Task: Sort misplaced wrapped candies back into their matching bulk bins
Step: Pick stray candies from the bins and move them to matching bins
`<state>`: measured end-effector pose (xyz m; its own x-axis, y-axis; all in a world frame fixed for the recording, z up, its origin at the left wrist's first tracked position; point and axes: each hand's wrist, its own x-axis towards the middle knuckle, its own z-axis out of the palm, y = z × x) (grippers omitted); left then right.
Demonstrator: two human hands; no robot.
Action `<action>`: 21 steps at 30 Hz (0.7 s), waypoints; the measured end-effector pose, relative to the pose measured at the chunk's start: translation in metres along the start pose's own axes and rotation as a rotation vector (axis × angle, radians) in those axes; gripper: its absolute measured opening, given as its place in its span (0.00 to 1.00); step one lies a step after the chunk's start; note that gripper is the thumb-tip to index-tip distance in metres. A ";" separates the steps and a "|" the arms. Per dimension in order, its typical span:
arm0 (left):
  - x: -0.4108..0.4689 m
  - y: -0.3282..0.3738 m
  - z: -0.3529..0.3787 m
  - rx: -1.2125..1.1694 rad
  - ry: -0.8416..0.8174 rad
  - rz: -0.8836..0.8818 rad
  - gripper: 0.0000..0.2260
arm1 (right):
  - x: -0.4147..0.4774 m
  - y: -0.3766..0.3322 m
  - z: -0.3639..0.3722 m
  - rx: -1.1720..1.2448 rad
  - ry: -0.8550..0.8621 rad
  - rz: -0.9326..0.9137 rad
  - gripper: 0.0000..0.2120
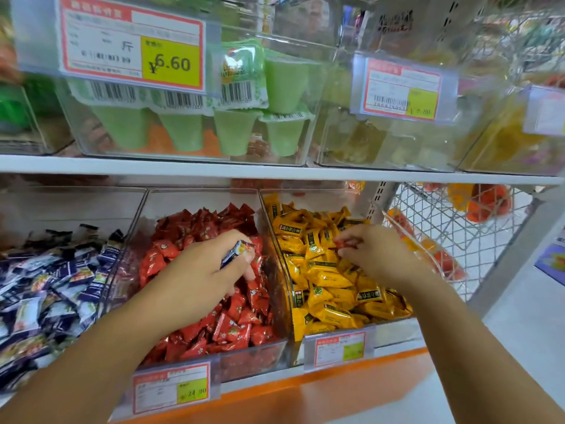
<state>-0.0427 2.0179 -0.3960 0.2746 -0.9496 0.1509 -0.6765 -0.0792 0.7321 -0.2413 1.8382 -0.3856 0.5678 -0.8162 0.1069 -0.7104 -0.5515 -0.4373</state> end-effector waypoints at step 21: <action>0.024 0.007 0.022 0.007 0.173 0.117 0.11 | 0.064 0.001 -0.026 -0.283 -0.536 -0.024 0.44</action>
<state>-0.0562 1.9877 -0.4016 0.3065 -0.8862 0.3475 -0.7153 0.0264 0.6983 -0.2167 1.7810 -0.3556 0.6633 -0.6430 -0.3828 -0.7360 -0.6530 -0.1785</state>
